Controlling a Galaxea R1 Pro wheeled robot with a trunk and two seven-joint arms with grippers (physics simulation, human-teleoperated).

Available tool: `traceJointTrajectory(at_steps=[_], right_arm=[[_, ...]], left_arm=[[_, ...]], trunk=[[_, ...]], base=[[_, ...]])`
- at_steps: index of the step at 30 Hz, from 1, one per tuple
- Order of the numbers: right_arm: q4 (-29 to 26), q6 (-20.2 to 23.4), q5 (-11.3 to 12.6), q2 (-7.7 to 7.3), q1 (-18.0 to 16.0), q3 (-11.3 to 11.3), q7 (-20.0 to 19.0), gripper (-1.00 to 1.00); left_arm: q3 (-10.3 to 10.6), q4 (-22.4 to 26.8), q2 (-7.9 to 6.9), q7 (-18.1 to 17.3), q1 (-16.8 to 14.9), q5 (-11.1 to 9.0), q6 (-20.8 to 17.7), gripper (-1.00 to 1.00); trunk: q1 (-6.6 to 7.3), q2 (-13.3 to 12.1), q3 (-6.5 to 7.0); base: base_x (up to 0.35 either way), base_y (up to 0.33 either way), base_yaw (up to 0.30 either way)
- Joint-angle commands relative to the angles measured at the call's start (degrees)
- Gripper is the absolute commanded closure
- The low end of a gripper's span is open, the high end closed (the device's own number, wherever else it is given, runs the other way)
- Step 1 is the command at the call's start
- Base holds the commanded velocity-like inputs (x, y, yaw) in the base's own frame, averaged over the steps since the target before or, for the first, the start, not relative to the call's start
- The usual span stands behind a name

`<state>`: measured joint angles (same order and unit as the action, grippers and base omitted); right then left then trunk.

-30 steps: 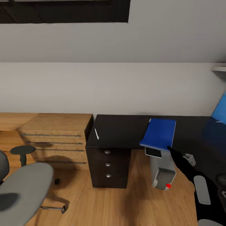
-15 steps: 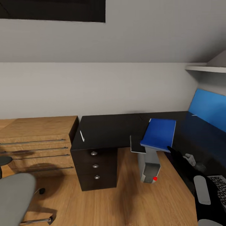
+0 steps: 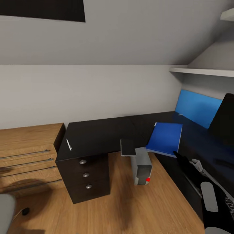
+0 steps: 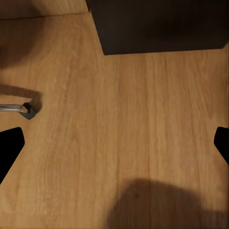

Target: In the bedroom, organize the workspace by keeping the computer under the desk, ensuring the monitor is on the desk, placing the keyboard on the desk next to the monitor, placing the mouse on the desk next to the keyboard, moving the folder from the swivel chair onto the desk next to the mouse, stacking the notebook on top of the folder with the pen on top of the notebook, and positioning the swivel chair next to the desk.

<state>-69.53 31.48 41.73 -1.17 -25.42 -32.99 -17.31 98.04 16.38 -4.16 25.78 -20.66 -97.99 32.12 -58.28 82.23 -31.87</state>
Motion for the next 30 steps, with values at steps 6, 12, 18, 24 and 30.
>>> traceJointTrajectory(at_steps=[6,12,18,24,30], right_arm=[[-0.6,0.4,1.1,0.04,-0.1,-0.1,-0.5,1.0],[-1.1,0.4,1.6,0.11,-0.1,0.0,-0.7,1.0],[-3.2,0.3,1.4,0.19,-0.1,0.4,-0.6,1.0],[-5.8,-6.9,1.6,2.92,-0.1,2.4,10.1,1.0],[-8.4,-20.1,1.5,7.74,-0.1,5.8,19.1,1.0]], left_arm=[[0.5,0.2,-0.06,0.5,-0.1,-0.2,0.2,-1.0],[0.5,0.2,-0.06,0.5,-0.1,-0.2,0.2,-1.0],[0.5,0.2,-0.06,0.5,-0.1,-0.2,0.2,-1.0],[0.5,0.2,-0.06,0.4,-0.1,-0.2,0.1,-1.0],[0.6,0.2,-0.06,0.4,-0.1,-0.2,0.1,-1.0]], trunk=[[0.0,0.0,-0.06],[0.0,0.0,-0.06],[0.0,0.0,-0.06],[0.0,0.0,-0.06],[0.0,0.0,-0.06]], base=[[0.167,0.0,-0.09],[0.267,0.0,-0.008],[0.225,-0.014,-0.001],[0.121,-0.025,0.0],[0.003,-0.001,0.0]])
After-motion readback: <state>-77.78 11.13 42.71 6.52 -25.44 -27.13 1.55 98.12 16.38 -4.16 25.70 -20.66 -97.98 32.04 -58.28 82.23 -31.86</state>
